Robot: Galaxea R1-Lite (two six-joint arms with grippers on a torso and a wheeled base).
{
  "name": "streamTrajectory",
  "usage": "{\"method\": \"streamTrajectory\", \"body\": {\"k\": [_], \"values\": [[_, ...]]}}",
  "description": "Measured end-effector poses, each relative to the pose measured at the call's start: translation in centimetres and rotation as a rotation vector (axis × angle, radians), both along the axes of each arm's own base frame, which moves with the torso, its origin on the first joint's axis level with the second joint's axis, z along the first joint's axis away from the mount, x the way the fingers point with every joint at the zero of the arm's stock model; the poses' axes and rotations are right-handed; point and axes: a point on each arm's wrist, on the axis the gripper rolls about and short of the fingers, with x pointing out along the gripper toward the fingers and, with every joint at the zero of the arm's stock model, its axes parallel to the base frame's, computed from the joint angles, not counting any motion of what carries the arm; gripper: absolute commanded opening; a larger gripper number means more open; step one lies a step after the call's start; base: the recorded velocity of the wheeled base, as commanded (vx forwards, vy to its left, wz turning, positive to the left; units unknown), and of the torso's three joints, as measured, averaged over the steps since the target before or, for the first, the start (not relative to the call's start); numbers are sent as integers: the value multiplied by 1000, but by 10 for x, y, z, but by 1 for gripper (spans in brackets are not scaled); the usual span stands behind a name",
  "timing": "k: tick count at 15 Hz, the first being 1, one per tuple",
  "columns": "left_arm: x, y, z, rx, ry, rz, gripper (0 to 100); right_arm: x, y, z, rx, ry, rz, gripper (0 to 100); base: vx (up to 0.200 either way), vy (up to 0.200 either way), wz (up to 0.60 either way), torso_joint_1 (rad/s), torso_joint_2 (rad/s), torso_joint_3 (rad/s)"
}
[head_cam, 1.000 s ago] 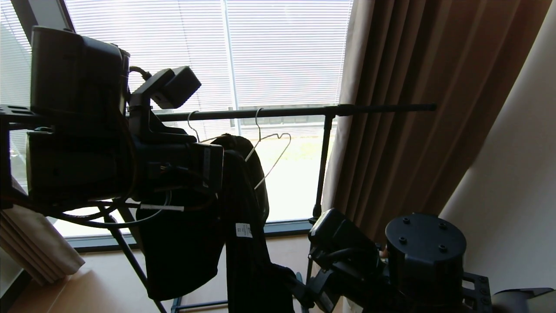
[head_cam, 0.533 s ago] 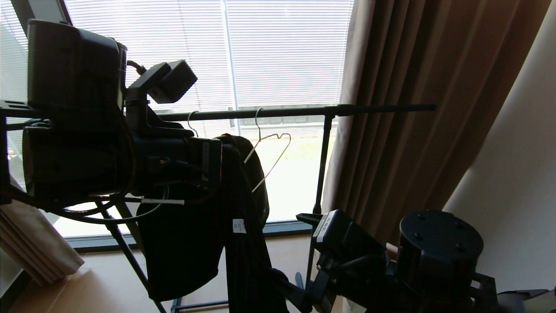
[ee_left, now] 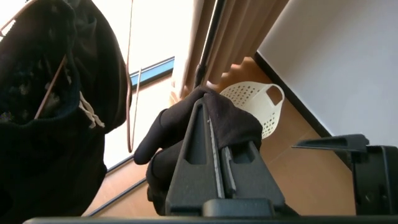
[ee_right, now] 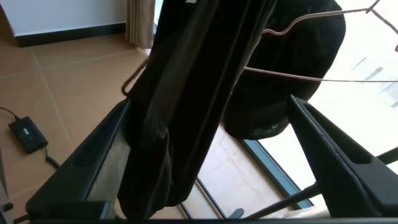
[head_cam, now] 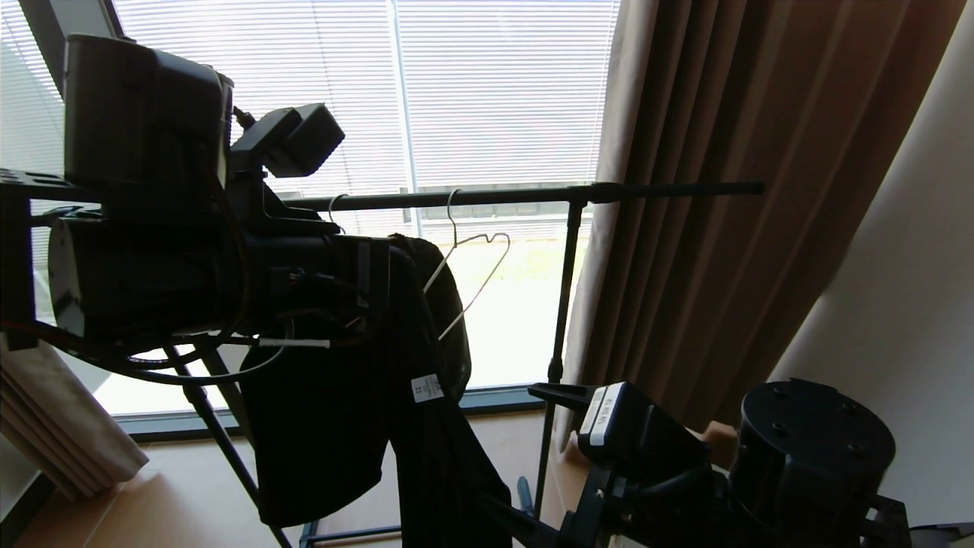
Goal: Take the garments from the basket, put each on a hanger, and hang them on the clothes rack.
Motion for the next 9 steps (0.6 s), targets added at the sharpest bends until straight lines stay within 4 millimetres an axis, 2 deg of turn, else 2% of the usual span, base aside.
{"method": "streamTrajectory", "body": {"k": [5, 9], "values": [[2, -3, -1, 0, 5, 37, 0, -3, -4, 10, 49, -2, 18, 100, 0, 0, 0, 0, 0, 0], [-3, -10, -6, -3, 24, 10, 0, 8, 14, 21, 87, -33, -15, 100, 0, 0, 0, 0, 0, 0]]}}
